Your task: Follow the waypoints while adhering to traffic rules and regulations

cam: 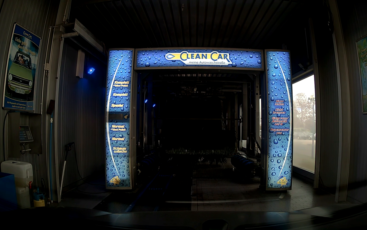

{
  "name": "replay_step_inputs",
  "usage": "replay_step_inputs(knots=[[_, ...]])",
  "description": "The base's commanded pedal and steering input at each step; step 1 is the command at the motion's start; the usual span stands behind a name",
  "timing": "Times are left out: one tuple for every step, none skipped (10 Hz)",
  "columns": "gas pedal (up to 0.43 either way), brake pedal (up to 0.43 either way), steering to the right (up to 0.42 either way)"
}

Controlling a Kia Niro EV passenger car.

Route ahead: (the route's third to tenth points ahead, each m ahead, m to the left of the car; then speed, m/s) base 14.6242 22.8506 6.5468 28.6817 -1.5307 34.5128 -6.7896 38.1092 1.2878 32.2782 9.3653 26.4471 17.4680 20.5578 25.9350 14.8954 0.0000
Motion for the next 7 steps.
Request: replay_step_inputs(knots=[[0.000,0.000,-0.015],[0.000,0.000,-0.014],[0.000,0.006,-0.014],[0.000,0.000,-0.014],[0.000,0.000,-0.014],[0.000,0.000,-0.014],[0.000,0.000,-0.015]])
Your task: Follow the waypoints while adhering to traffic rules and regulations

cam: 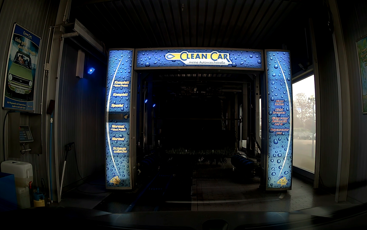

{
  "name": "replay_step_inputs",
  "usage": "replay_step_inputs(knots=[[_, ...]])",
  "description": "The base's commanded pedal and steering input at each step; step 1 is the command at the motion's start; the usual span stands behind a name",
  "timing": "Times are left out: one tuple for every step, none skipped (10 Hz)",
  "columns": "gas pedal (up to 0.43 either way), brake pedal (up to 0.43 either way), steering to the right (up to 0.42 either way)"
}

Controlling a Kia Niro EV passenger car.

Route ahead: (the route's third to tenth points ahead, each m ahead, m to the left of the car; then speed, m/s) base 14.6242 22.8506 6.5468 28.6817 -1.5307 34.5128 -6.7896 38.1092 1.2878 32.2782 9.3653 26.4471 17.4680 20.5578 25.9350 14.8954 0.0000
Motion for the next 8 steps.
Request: replay_step_inputs(knots=[[0.000,0.000,-0.014],[0.000,0.000,-0.014],[0.000,0.006,-0.015],[0.000,0.006,-0.014],[0.000,0.000,-0.015],[0.000,0.000,-0.014],[0.000,0.000,-0.014],[0.000,0.000,-0.014]])
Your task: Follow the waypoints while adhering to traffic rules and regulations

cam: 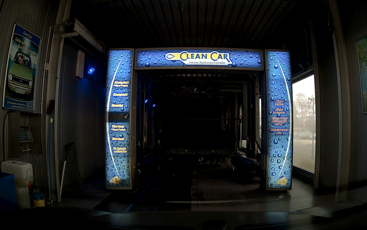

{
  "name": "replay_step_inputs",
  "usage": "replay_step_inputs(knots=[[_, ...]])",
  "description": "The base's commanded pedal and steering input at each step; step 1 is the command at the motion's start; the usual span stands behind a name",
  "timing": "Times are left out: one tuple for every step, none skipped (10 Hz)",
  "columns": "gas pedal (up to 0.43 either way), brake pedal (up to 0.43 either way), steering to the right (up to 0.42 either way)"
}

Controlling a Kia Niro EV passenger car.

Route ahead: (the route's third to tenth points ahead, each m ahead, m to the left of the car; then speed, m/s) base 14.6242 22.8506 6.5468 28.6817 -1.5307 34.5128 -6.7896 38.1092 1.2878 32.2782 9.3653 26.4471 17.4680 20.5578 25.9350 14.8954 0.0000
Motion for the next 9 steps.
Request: replay_step_inputs(knots=[[0.000,0.000,-0.015],[0.000,0.006,-0.014],[0.000,0.000,-0.014],[0.000,0.000,-0.014],[0.000,0.000,-0.014],[0.000,0.000,-0.014],[0.000,0.006,-0.014],[0.000,0.000,-0.014],[0.000,0.000,-0.014]])
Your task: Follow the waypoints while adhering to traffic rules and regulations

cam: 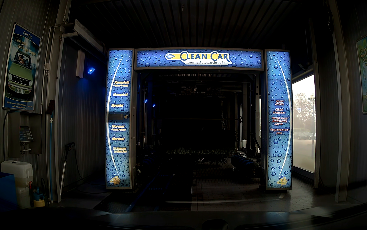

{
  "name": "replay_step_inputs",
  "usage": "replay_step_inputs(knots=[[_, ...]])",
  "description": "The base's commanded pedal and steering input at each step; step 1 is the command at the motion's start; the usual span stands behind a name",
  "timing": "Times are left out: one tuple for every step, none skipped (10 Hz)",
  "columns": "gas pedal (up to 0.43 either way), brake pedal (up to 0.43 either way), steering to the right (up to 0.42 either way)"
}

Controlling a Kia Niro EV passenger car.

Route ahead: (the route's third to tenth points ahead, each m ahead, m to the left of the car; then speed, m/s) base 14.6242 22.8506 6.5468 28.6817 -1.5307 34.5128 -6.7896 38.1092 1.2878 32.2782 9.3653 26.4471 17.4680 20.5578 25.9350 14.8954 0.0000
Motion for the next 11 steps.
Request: replay_step_inputs(knots=[[0.000,0.000,-0.015],[0.000,0.000,-0.014],[0.000,0.000,-0.015],[0.000,0.000,-0.014],[0.000,0.000,-0.014],[0.000,0.000,-0.014],[0.000,0.000,-0.014],[0.000,0.000,-0.014],[0.000,0.006,-0.015],[0.000,0.000,-0.014],[0.000,0.000,-0.014]])
